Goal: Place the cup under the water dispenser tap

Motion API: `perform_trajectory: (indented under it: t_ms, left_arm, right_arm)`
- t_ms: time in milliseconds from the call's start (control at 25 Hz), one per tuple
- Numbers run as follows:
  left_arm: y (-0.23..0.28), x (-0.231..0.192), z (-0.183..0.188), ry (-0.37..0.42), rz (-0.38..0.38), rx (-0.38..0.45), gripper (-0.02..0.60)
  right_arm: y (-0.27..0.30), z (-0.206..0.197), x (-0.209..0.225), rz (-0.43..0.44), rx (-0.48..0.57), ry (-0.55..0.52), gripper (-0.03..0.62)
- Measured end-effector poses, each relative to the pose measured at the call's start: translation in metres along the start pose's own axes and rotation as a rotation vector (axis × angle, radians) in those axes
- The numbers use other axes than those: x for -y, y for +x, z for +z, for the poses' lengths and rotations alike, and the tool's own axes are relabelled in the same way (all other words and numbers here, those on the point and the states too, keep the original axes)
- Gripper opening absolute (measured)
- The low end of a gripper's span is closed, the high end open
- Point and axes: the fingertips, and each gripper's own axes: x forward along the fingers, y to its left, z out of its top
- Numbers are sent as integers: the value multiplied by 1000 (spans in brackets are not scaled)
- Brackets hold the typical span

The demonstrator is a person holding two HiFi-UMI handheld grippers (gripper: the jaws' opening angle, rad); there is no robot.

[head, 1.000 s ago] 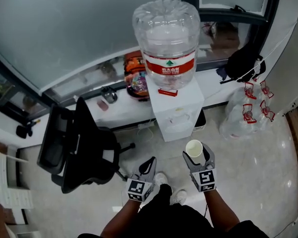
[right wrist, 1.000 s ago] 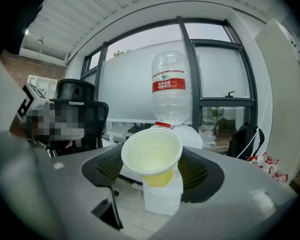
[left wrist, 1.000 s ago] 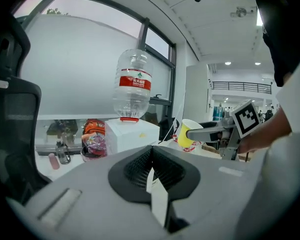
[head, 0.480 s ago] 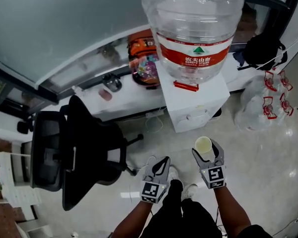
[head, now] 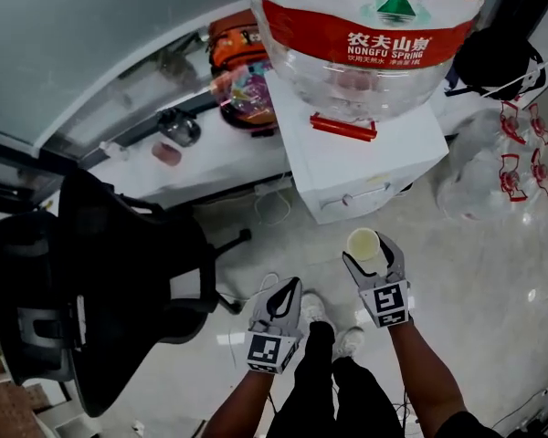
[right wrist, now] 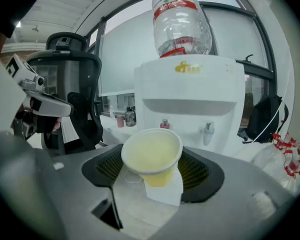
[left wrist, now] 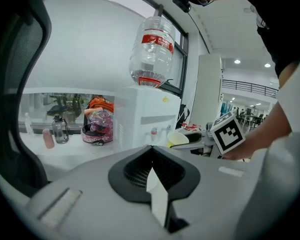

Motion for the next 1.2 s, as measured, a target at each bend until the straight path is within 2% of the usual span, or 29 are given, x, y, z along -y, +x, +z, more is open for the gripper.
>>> perform_trajectory:
  t_ms: [320, 560, 840, 1200]
  left_arm:
    - [13, -22, -57, -12, 30, -43, 17]
    - [22, -16, -86, -44, 34, -61, 17]
    - [31, -14, -86, -38, 3, -53, 17]
    - [35, -16, -85, -35, -1, -39, 17]
  right_arm:
    - [54, -50, 13, -11, -47, 32, 339]
    - [91, -75, 28, -9, -85, 37, 341]
    - [125, -84, 45, -26, -105, 59, 342]
    - [152, -99, 59, -59, -143, 121, 342]
